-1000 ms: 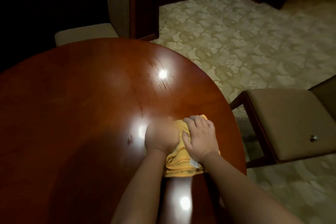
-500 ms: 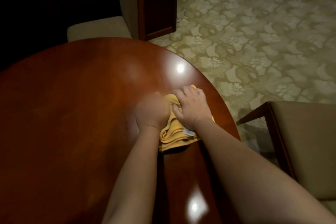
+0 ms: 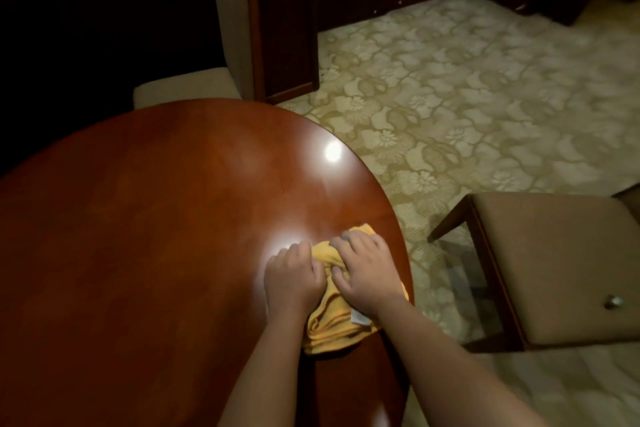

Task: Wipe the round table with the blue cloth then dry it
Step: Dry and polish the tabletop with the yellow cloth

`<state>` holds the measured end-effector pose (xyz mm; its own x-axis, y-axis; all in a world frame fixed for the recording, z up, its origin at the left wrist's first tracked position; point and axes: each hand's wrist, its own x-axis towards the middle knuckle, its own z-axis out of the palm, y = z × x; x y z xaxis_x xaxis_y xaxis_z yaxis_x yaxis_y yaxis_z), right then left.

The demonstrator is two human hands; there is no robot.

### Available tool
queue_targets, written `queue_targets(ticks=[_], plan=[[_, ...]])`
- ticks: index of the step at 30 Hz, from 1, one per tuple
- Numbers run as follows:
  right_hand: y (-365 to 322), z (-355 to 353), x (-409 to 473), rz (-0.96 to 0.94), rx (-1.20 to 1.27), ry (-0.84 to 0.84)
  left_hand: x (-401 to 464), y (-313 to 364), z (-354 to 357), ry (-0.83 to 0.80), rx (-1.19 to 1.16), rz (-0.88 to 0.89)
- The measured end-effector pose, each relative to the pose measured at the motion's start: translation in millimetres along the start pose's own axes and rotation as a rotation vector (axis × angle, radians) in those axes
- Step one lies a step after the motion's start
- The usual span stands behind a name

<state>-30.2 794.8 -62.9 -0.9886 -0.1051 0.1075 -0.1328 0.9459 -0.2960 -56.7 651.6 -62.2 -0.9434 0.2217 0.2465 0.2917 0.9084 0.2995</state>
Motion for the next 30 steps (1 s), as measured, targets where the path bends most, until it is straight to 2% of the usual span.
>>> queue_targets(ticks=[6,15,23,30], plan=[[-14.7,0.1,-66.6,0.09,-0.011,0.081,-53.2,15.9,-5.5,0.018,-0.031,0.046],[-8.1,2.2,-63.9,0.124,0.001,0.065,-42.8,16.6,3.9,0.02,-0.048,0.071],[23.5,0.8,-11.1,0.129,-0.021,0.079,12.6,24.0,24.4,0.062,-0.073,0.057],[63.2,1.2,76.8,-0.015,0.002,0.119,86.7,26.6,44.2,0.153,0.005,-0.031]])
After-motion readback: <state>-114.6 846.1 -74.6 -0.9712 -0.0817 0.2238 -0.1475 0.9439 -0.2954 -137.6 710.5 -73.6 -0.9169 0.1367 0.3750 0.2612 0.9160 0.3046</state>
